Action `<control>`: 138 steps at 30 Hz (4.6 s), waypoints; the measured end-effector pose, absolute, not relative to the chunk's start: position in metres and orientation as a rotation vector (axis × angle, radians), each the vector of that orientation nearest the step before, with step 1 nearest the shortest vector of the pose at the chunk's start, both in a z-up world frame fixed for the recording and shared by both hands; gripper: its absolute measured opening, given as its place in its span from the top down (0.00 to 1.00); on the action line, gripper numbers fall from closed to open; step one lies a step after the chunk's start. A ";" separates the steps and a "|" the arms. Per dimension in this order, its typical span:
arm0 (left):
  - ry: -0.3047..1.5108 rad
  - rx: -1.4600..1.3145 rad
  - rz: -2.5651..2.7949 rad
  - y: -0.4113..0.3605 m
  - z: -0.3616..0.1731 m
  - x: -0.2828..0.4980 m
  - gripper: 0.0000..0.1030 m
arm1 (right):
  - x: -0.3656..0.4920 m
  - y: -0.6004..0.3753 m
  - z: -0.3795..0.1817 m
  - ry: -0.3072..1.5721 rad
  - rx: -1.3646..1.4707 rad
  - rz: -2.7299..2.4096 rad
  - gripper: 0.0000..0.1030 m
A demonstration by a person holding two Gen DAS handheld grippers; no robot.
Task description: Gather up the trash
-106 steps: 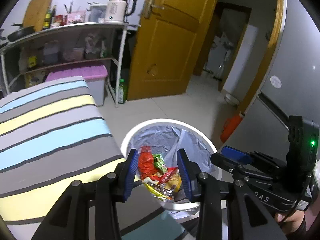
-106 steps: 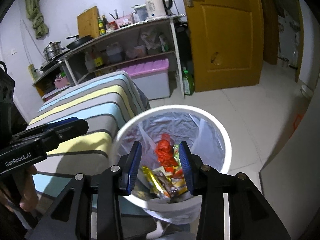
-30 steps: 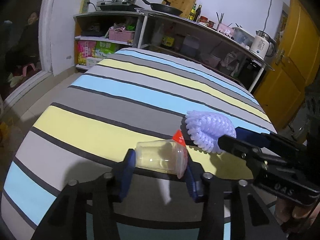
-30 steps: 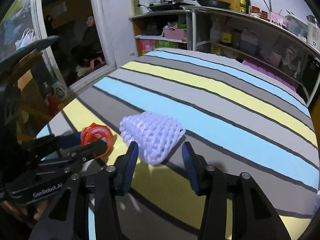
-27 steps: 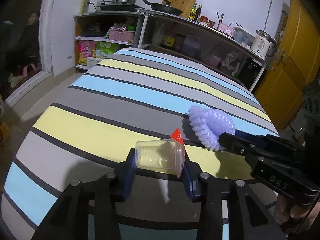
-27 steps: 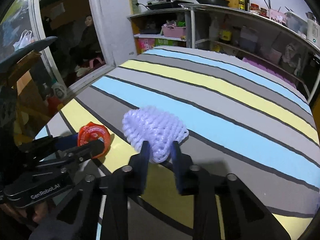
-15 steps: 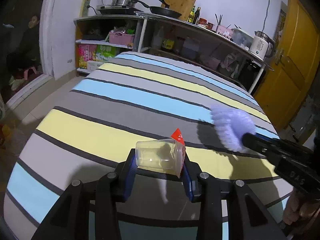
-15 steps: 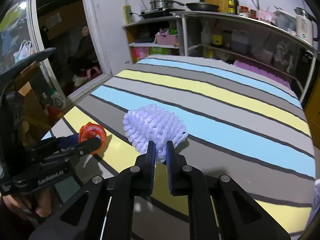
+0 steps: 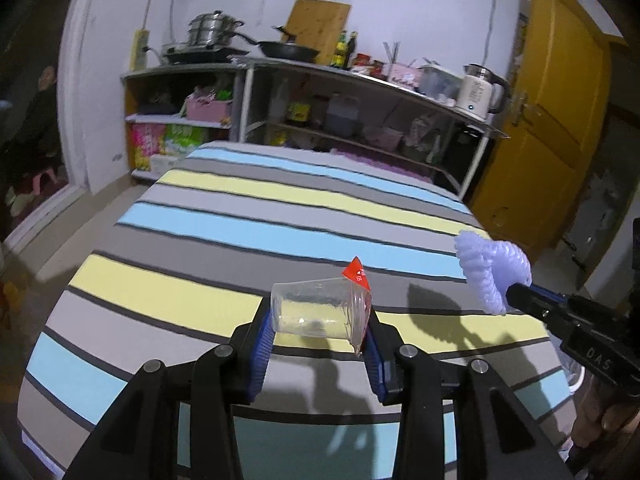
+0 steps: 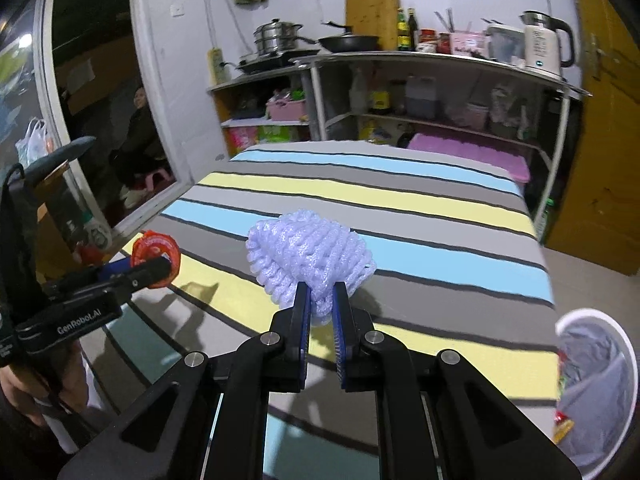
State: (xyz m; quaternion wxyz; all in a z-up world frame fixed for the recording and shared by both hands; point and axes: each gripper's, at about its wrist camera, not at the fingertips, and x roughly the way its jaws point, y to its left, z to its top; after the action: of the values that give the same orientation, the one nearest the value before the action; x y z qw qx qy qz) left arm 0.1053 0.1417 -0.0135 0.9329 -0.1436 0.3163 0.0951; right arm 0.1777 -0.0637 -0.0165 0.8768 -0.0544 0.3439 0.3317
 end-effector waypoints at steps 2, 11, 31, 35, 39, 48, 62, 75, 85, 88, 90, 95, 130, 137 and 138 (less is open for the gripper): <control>0.638 -0.280 0.175 0.129 -0.007 0.106 0.61 | 0.176 -0.075 -0.015 0.713 -0.101 0.677 0.89; 0.621 -0.227 0.069 0.069 0.011 0.114 0.61 | 0.166 -0.133 -0.001 0.681 -0.053 0.583 0.89; 0.625 -0.108 -0.200 -0.064 0.029 0.149 0.61 | 0.148 -0.247 0.007 0.647 0.049 0.367 0.89; 0.620 -0.085 -0.239 -0.085 0.031 0.153 0.61 | 0.147 -0.263 0.005 0.646 0.068 0.343 0.89; 0.623 -0.067 -0.270 -0.103 0.030 0.158 0.61 | 0.147 -0.277 0.003 0.647 0.084 0.320 0.89; 0.661 -0.049 -0.340 -0.135 0.018 0.179 0.61 | 0.153 -0.308 -0.009 0.667 0.120 0.268 0.89; 0.739 -0.018 -0.425 -0.179 -0.014 0.216 0.60 | 0.177 -0.338 -0.036 0.742 0.167 0.205 0.89; 0.810 0.011 -0.428 -0.201 -0.044 0.242 0.53 | 0.194 -0.360 -0.060 0.811 0.214 0.168 0.72; 0.802 -0.015 -0.425 -0.195 -0.040 0.240 0.52 | 0.193 -0.357 -0.060 0.810 0.199 0.177 0.67; 0.787 -0.005 -0.415 -0.192 -0.035 0.234 0.52 | 0.189 -0.353 -0.056 0.804 0.189 0.174 0.67; 0.778 0.001 -0.411 -0.189 -0.033 0.230 0.52 | 0.185 -0.351 -0.053 0.797 0.181 0.176 0.67; 0.752 -0.010 -0.408 -0.179 -0.023 0.215 0.52 | 0.171 -0.340 -0.041 0.773 0.152 0.188 0.67; 0.587 -0.052 -0.288 -0.099 0.026 0.082 0.52 | 0.053 -0.280 0.011 0.644 -0.013 0.220 0.65; 0.590 -0.039 -0.280 -0.100 0.025 0.077 0.52 | 0.050 -0.279 0.015 0.626 -0.017 0.218 0.65; 0.592 -0.038 -0.280 -0.101 0.024 0.077 0.52 | 0.050 -0.280 0.015 0.627 -0.016 0.217 0.65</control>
State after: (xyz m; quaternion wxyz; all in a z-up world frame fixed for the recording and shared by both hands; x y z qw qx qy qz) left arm 0.0774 -0.1006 0.0241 0.9467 -0.0185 0.2905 -0.1377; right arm 0.0498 -0.2797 0.0149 0.9455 -0.0078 0.3076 0.1063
